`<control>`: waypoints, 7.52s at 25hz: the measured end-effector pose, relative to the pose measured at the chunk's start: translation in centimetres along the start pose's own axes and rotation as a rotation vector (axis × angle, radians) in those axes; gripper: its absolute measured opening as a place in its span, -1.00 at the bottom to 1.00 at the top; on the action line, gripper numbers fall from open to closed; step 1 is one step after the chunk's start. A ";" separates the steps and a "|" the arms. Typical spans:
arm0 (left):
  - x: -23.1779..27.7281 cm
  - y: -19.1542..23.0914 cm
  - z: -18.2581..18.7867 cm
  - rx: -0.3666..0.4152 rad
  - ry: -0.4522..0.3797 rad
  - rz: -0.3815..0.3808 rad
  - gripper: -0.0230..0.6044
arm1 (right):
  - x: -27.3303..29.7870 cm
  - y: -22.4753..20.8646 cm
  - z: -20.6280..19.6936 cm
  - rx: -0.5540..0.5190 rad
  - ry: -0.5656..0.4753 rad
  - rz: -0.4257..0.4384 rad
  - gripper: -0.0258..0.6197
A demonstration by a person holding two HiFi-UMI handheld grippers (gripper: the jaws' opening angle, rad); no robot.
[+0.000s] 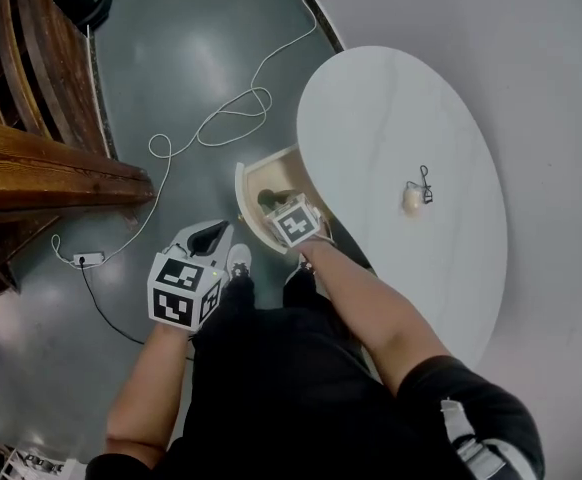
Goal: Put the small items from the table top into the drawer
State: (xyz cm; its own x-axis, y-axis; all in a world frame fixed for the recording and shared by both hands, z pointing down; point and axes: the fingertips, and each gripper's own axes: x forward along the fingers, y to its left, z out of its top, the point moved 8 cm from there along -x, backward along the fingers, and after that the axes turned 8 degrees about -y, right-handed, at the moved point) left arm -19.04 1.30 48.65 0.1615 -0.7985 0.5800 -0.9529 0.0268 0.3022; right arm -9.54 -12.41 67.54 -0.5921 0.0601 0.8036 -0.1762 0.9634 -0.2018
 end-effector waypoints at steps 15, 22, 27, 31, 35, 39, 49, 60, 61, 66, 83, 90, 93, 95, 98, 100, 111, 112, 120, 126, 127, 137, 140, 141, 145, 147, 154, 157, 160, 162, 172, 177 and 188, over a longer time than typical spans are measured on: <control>-0.4 -2.9 3.8 0.065 -0.087 -0.086 -0.88 | -17.6 5.2 5.7 0.059 -0.433 0.023 -0.86; -1.2 -4.6 5.3 0.121 -0.121 -0.142 -0.88 | -23.8 6.5 5.9 0.076 -0.526 -0.017 -0.89; -1.2 -6.3 7.0 0.188 -0.152 -0.200 -0.88 | -27.2 6.1 5.5 0.129 -0.595 -0.079 -0.89; -0.7 -7.7 8.3 0.232 -0.171 -0.243 -0.88 | -29.3 5.2 4.5 0.150 -0.625 -0.152 -0.89; 0.3 -9.3 9.0 0.283 -0.164 -0.287 -0.88 | -31.1 4.1 3.0 0.189 -0.649 -0.227 -0.89; 1.7 -11.2 9.3 0.327 -0.134 -0.328 -0.88 | -32.9 1.9 0.6 0.245 -0.657 -0.316 -0.89; 5.4 -14.5 9.3 0.393 -0.063 -0.366 -0.88 | -35.2 -5.1 -6.0 0.340 -0.575 -0.532 -0.89; 7.2 -15.6 9.5 0.393 -0.019 -0.309 -0.88 | -33.4 -11.7 -9.9 0.390 -0.484 -0.592 -0.60; 7.3 -15.6 9.4 0.391 -0.012 -0.300 -0.88 | -33.3 -12.1 -10.1 0.395 -0.479 -0.594 -0.59; 7.7 -15.3 9.1 0.358 -0.010 -0.250 -0.88 | -31.9 -14.6 -11.0 0.416 -0.433 -0.579 -0.53; 6.9 -14.5 9.0 0.297 -0.022 -0.151 -0.88 | -27.9 -17.9 -11.9 0.471 -0.323 -0.507 -0.38; 6.6 -14.2 8.8 0.301 -0.021 -0.158 -0.88 | -28.0 -17.6 -11.7 0.473 -0.327 -0.511 -0.42; 6.4 -14.1 8.8 0.304 -0.025 -0.166 -0.88 | -28.5 -17.0 -11.5 0.467 -0.338 -0.512 -0.43; 6.4 -14.0 8.8 0.308 -0.027 -0.173 -0.88 | -29.0 -16.6 -11.3 0.462 -0.348 -0.512 -0.44; 6.3 -13.9 8.7 0.315 -0.027 -0.185 -0.88 | -30.0 -15.9 -10.8 0.455 -0.376 -0.512 -0.44; 6.2 -13.7 8.6 0.318 -0.027 -0.191 -0.88 | -30.8 -15.1 -10.2 0.449 -0.401 -0.510 -0.44; 4.8 -11.8 7.7 0.313 -0.039 -0.200 -0.88 | -31.7 -8.8 -5.2 0.359 -0.509 -0.430 -0.44; 4.5 -11.5 7.7 0.311 -0.041 -0.197 -0.88 | -31.4 -8.2 -4.7 0.349 -0.513 -0.417 -0.44; 3.0 -8.4 6.0 0.277 -0.048 -0.175 -0.88 | -28.0 -4.3 -1.8 0.280 -0.496 -0.343 -0.44; 1.7 -6.6 5.1 0.243 -0.062 -0.145 -0.88 | -25.6 -1.9 -0.3 0.235 -0.468 -0.281 -0.44; 1.3 -6.2 4.8 0.233 -0.062 -0.138 -0.88 | -25.1 -1.4 -0.1 0.228 -0.460 -0.268 -0.44; -0.2 -3.5 2.3 0.160 -0.048 -0.083 -0.88 | -18.3 1.5 1.0 0.135 -0.337 -0.154 -0.44; -0.6 -2.6 1.9 0.142 -0.048 -0.064 -0.88 | -16.1 1.4 1.0 0.115 -0.293 -0.139 -0.44; -0.7 -2.3 1.8 0.137 -0.047 -0.057 -0.88 | -15.4 1.4 1.1 0.110 -0.281 -0.134 -0.44; -1.3 -1.2 1.4 0.109 -0.042 -0.021 -0.88 | -12.7 1.2 1.3 0.090 -0.234 -0.106 -0.44; -1.5 -0.7 1.3 0.093 -0.040 -0.003 -0.88 | -11.3 1.0 1.2 0.098 -0.210 -0.089 -0.44; -2.1 0.1 1.0 0.064 -0.045 0.050 -0.88 | -6.3 -1.0 0.0 0.114 -0.109 -0.067 -0.44; -2.4 0.5 0.7 0.047 -0.045 0.066 -0.88 | -4.1 -1.5 -0.6 0.138 -0.052 -0.064 -0.44; -2.6 0.8 0.3 0.039 -0.034 0.075 -0.88 | -2.0 -2.0 -0.5 0.134 -0.009 -0.063 -0.44; -2.7 1.1 -0.2 0.027 -0.026 0.084 -0.88 | -0.5 -2.4 -0.4 0.115 0.005 -0.058 -0.44; -3.3 2.4 -2.5 -0.030 0.022 0.129 -0.88 | 5.9 -3.0 -1.6 0.154 0.138 0.010 -0.44; -3.5 2.9 -3.3 -0.049 0.041 0.141 -0.88 | 7.6 -4.0 -1.1 0.170 0.084 -0.010 -0.44; -2.9 2.6 -3.6 -0.036 0.050 0.109 -0.88 | 7.6 -3.8 -1.1 0.122 0.069 -0.020 -0.38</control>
State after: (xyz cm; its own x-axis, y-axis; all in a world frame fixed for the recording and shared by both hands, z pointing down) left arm -21.10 5.88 50.46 0.0709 -0.7589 0.6473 -0.9556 0.1344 0.2622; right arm -12.53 -15.28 75.04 -0.5325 0.0628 0.8441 -0.2842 0.9261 -0.2482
